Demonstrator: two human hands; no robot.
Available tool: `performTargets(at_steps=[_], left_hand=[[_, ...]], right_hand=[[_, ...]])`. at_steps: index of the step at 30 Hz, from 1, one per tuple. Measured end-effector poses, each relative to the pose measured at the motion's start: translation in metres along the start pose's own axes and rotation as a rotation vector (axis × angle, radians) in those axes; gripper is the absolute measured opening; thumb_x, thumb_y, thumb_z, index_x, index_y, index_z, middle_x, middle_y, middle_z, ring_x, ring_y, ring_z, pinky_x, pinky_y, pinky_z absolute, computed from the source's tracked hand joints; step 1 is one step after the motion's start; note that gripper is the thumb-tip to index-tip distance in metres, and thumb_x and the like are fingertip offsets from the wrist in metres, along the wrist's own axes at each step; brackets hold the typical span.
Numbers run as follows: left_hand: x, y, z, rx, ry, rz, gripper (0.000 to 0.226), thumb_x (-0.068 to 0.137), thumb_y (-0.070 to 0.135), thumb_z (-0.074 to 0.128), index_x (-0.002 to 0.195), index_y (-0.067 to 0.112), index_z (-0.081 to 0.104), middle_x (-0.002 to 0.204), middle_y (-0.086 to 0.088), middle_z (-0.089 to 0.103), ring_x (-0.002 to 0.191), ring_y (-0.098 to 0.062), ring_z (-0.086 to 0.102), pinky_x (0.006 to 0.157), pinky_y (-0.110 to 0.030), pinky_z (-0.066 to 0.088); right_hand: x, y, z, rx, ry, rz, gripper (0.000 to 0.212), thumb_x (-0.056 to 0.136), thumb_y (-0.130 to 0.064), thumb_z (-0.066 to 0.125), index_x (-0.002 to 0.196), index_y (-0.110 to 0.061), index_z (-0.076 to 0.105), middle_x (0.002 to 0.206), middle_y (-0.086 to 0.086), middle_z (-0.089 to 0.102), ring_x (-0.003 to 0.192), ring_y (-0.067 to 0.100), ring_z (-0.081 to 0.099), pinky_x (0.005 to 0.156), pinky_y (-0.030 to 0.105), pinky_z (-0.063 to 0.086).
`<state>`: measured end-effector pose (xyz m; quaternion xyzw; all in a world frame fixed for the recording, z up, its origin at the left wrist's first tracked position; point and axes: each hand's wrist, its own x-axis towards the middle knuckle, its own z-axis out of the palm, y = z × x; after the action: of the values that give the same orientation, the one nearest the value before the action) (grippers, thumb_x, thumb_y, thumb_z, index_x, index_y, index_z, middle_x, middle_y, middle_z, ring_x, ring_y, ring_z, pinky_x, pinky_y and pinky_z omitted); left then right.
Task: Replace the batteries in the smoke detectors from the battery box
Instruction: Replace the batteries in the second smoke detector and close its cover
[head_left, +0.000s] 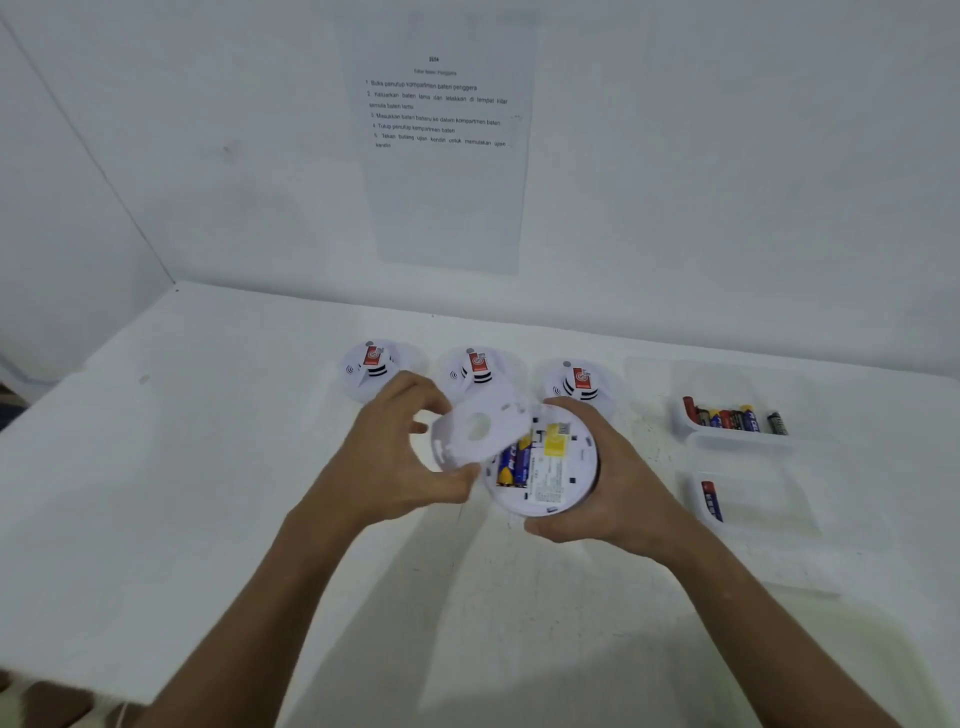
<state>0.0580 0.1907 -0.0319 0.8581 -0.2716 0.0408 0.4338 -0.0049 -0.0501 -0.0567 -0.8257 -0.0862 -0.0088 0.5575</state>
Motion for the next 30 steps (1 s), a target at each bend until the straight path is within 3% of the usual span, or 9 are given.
performTargets(at_steps=[3, 7, 14, 18, 21, 26, 30], left_hand=[[-0.019, -0.029, -0.006, 0.11, 0.02, -0.101, 0.051, 0.051, 0.049, 0.075, 0.09, 0.021, 0.06, 0.095, 0.009, 0.055, 0.089, -0.007, 0.057, 0.071, -0.026, 0.052], [-0.044, -0.058, 0.001, 0.31, -0.154, -0.266, 0.06, 0.044, 0.061, 0.07, 0.089, 0.024, 0.055, 0.094, 0.014, 0.048, 0.081, -0.008, 0.053, 0.065, -0.027, 0.05], [-0.056, -0.074, 0.009, 0.454, -0.226, -0.217, 0.072, 0.047, 0.068, 0.066, 0.098, 0.017, 0.064, 0.098, 0.007, 0.048, 0.088, -0.012, 0.046, 0.075, -0.025, 0.046], [-0.045, -0.044, 0.007, 0.26, -0.185, -0.213, 0.061, 0.06, 0.061, 0.075, 0.11, 0.03, 0.058, 0.108, 0.017, 0.049, 0.094, 0.0, 0.05, 0.073, -0.013, 0.041], [-0.027, -0.002, 0.008, 0.054, -0.122, -0.092, 0.044, 0.067, 0.05, 0.074, 0.106, 0.038, 0.057, 0.106, 0.025, 0.056, 0.095, 0.002, 0.057, 0.071, -0.009, 0.043], [0.004, 0.045, 0.02, 0.084, -0.351, 0.043, 0.039, 0.073, 0.034, 0.079, 0.108, 0.034, 0.062, 0.109, 0.019, 0.063, 0.094, -0.002, 0.059, 0.073, -0.01, 0.048], [0.021, 0.063, 0.032, 0.207, -0.428, 0.102, 0.036, 0.071, 0.03, 0.079, 0.103, 0.023, 0.064, 0.095, 0.008, 0.063, 0.084, -0.01, 0.059, 0.071, -0.023, 0.053]], right_hand=[[-0.007, 0.003, -0.013, -0.002, -0.008, 0.02, 0.099, 0.055, 0.003, 0.093, 0.138, -0.019, 0.043, 0.12, -0.02, 0.062, 0.116, 0.003, 0.06, 0.089, 0.015, 0.05], [-0.01, 0.004, -0.023, 0.005, -0.03, 0.048, 0.101, 0.053, -0.003, 0.094, 0.139, -0.021, 0.044, 0.126, -0.014, 0.062, 0.119, 0.007, 0.058, 0.093, 0.02, 0.053], [-0.011, 0.001, -0.014, -0.008, -0.078, 0.061, 0.099, 0.055, 0.0, 0.093, 0.137, -0.022, 0.044, 0.123, -0.019, 0.061, 0.118, 0.001, 0.057, 0.088, 0.012, 0.05], [-0.013, -0.001, -0.013, -0.012, -0.087, 0.068, 0.1, 0.055, 0.0, 0.094, 0.137, -0.024, 0.043, 0.122, -0.021, 0.061, 0.118, 0.001, 0.057, 0.088, 0.013, 0.051], [-0.016, -0.004, -0.016, 0.002, -0.089, 0.07, 0.1, 0.054, -0.004, 0.094, 0.138, -0.025, 0.043, 0.124, -0.019, 0.06, 0.119, 0.002, 0.057, 0.089, 0.015, 0.051], [-0.024, -0.011, -0.022, 0.011, -0.048, 0.062, 0.102, 0.054, -0.014, 0.089, 0.142, -0.018, 0.038, 0.134, -0.009, 0.056, 0.123, 0.005, 0.054, 0.099, 0.02, 0.049], [-0.034, -0.015, -0.033, -0.001, -0.018, 0.041, 0.098, 0.054, -0.009, 0.09, 0.138, -0.023, 0.041, 0.124, -0.019, 0.059, 0.12, 0.007, 0.057, 0.093, 0.019, 0.052]])
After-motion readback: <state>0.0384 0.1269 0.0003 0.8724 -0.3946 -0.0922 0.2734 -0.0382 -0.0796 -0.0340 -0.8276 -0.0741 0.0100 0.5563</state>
